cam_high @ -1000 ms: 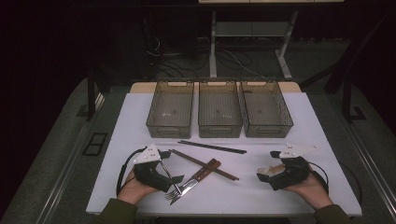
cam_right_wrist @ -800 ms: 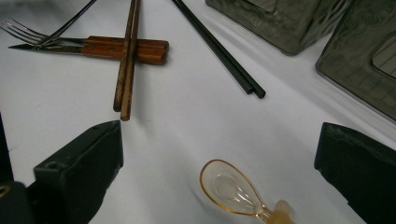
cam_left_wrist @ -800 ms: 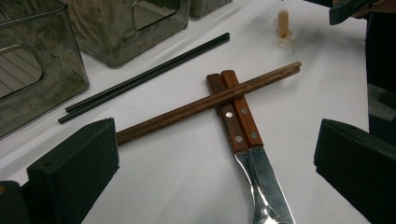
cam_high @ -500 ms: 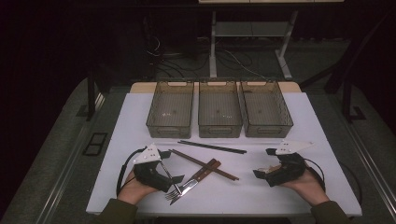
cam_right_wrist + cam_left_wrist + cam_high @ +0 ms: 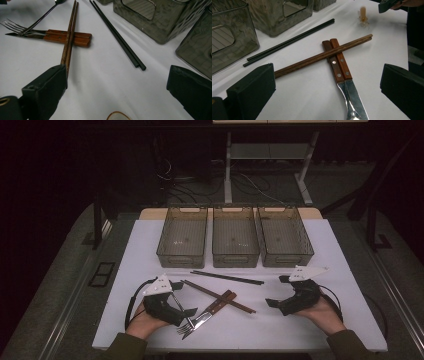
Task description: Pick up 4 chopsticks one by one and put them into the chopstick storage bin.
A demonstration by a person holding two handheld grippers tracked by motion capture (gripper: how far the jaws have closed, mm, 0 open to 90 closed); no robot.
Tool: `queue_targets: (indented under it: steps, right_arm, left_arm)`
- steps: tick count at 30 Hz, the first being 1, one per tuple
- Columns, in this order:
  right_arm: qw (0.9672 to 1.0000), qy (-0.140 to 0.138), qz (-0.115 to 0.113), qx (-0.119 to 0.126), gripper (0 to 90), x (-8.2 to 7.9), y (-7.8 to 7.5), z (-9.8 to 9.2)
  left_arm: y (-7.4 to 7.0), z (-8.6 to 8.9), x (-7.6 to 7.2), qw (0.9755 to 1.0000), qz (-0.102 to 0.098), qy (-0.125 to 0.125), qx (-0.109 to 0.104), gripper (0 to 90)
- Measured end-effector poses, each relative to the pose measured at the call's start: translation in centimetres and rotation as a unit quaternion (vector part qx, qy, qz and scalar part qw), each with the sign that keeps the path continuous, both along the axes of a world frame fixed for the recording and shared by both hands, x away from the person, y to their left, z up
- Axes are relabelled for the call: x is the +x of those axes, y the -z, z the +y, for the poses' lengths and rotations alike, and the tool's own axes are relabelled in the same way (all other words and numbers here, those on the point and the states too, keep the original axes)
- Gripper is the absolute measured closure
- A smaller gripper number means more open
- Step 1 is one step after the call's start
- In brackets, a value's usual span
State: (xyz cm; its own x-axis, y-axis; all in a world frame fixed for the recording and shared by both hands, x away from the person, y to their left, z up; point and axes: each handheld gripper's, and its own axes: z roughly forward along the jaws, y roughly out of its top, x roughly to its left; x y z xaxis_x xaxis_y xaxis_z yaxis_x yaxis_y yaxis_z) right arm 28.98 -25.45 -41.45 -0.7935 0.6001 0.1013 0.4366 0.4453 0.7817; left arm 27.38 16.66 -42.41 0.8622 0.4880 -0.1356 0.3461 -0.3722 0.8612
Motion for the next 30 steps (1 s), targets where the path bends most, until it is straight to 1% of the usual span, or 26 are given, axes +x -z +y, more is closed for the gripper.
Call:
queue_targets:
  steps: [1,7,8,9,10,12,13,16,18,19,20,22,24,27,28,30]
  right_arm:
    - [1.0000,-0.001,0.000,-0.001,5.5,0.2,0.0,0.1]
    - [0.9999,-0.009,0.004,-0.004,7.7,0.8,0.1,0.6]
    - [0.9999,-0.013,0.008,-0.004,11.3,0.9,0.1,0.6]
    - [0.9999,-0.013,0.008,-0.004,11.3,0.9,0.1,0.6]
    - [0.9997,-0.020,0.009,-0.005,14.0,1.1,0.1,0.8]
    - [0.9997,-0.021,0.012,-0.008,14.3,1.2,0.1,0.9]
    - [0.9996,-0.023,0.012,-0.008,14.5,1.3,0.1,1.0]
    - [0.9995,-0.026,0.013,-0.012,15.4,1.6,0.2,1.4]
    - [0.9993,-0.031,0.014,-0.016,20.6,1.9,0.2,1.7]
    - [0.9993,-0.031,0.014,-0.016,20.6,1.9,0.2,1.7]
    - [0.9991,-0.036,0.016,-0.016,24.0,2.0,0.2,1.8]
    - [0.9989,-0.040,0.018,-0.016,27.2,2.3,0.3,2.1]
    - [0.9985,-0.048,0.018,-0.019,32.5,2.4,0.3,2.3]
    - [0.9983,-0.051,0.021,-0.019,34.2,2.6,0.4,2.5]
    - [0.9981,-0.054,0.019,-0.022,37.3,2.8,0.4,2.7]
    - [0.9980,-0.055,0.020,-0.023,39.1,3.0,0.4,2.9]
  left_arm:
    - [0.0,0.0,0.0,1.0000,0.001,0.000,0.001,0.0]
    - [0.0,0.0,0.0,1.0000,0.003,-0.001,-0.001,0.0]
    - [0.0,0.0,0.0,1.0000,0.003,-0.003,-0.003,0.0]
    - [0.0,0.0,0.0,1.0000,0.003,-0.003,-0.003,0.0]
    - [0.0,0.0,0.1,1.0000,0.004,-0.002,-0.003,0.0]
    - [0.0,0.0,0.1,1.0000,0.003,-0.001,0.001,0.0]
    - [0.1,0.0,0.1,1.0000,0.004,-0.003,-0.004,0.0]
    - [0.0,0.0,0.1,1.0000,0.004,-0.003,-0.004,0.0]
    - [0.1,0.0,0.1,1.0000,0.004,-0.002,-0.001,0.0]
    - [0.1,0.0,0.1,1.0000,0.004,-0.002,-0.002,0.0]
    - [0.1,0.0,0.1,1.0000,0.004,-0.002,-0.002,0.0]
    - [0.1,0.0,0.1,1.0000,0.004,-0.003,-0.002,0.0]
    - [0.1,0.0,0.1,1.0000,0.004,-0.003,-0.002,0.0]
    - [0.1,0.0,0.1,1.0000,0.005,-0.004,-0.003,0.0]
    - [0.1,0.0,0.1,1.0000,0.004,-0.002,-0.002,0.0]
    - [0.1,0.0,0.1,1.0000,0.005,-0.002,-0.002,0.0]
